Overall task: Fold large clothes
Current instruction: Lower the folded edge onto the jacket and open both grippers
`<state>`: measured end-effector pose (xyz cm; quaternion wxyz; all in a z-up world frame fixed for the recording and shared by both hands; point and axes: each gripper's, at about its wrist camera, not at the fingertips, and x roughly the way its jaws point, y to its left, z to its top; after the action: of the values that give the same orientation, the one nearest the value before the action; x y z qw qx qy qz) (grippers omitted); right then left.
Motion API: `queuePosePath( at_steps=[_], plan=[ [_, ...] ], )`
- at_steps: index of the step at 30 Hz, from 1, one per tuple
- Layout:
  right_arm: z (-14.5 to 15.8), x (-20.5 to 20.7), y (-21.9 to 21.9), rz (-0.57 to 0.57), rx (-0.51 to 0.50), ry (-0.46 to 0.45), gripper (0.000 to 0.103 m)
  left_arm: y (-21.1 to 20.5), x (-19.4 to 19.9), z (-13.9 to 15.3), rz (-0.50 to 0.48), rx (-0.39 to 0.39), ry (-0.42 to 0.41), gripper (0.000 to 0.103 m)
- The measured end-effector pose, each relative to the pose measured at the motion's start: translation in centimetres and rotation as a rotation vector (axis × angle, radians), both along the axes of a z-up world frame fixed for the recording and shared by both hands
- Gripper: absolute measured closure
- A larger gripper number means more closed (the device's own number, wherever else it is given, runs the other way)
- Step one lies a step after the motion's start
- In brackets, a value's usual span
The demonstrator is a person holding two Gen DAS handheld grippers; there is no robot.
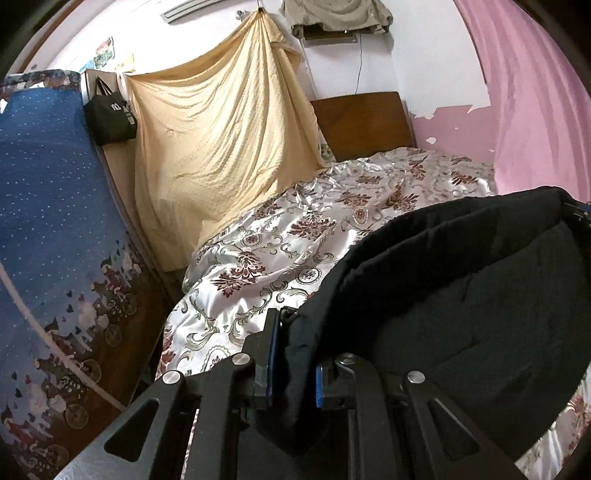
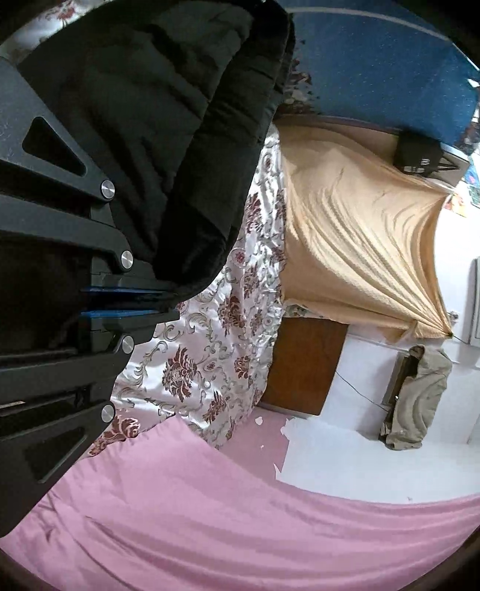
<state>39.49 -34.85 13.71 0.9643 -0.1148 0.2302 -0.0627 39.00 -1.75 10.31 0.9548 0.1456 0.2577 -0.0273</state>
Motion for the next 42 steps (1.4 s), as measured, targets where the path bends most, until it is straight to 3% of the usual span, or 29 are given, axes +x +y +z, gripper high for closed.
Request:
queuePosePath(
  at_steps=[5, 16, 22, 26, 27, 28, 30, 32, 35, 39, 42],
  plan=[
    [-2.2, 4.9, 0.1, -0.01, -0.02, 0.055, 0.097, -0.5, 3.7, -1.8, 0.011, 0.011, 0.039, 0.089],
    [-8.0, 8.8, -0.2, -0.011, -0.023, 0.144, 0.097, -0.3, 8.5, -7.0, 0.038, -0.007, 0.168, 0.089],
    [-9.8, 9.4, -0.7, -0.007, 0.005, 0.174, 0.096, 1.1, 10.7, -8.9, 0.091, -0.151, 0.292, 0.085],
    [-10.1, 9.6, -1.0, 0.005, 0.027, 0.179, 0.092, 1.9, 10.5, -9.0, 0.091, -0.22, 0.311, 0.081],
    [-10.1, 9.4, -1.1, 0.007, 0.032, 0.176, 0.088, 1.9, 10.3, -8.8, 0.087, -0.226, 0.302, 0.072],
    [-9.9, 9.2, -1.2, 0.012, 0.039, 0.172, 0.085, 2.1, 9.9, -8.3, 0.088, -0.233, 0.279, 0.05],
    [-9.4, 8.6, -1.4, 0.02, 0.05, 0.156, 0.059, 2.6, 8.9, -7.2, 0.097, -0.256, 0.217, 0.017],
    [-8.8, 7.8, -1.5, 0.033, 0.064, 0.132, 0.046, 3.1, 7.9, -6.0, 0.088, -0.292, 0.152, 0.016],
    [-7.8, 6.2, -1.5, 0.059, 0.083, 0.108, 0.04, 3.2, 6.6, -4.9, 0.055, -0.328, 0.14, 0.016],
    [-7.5, 2.9, -0.6, 0.124, 0.134, 0.086, 0.015, 1.8, 3.3, -5.2, -0.038, -0.35, 0.117, 0.007],
    [-8.7, 0.1, 0.5, 0.186, 0.173, 0.1, 0.013, 0.1, 0.2, -6.8, -0.132, -0.36, 0.114, 0.005]
  ],
)
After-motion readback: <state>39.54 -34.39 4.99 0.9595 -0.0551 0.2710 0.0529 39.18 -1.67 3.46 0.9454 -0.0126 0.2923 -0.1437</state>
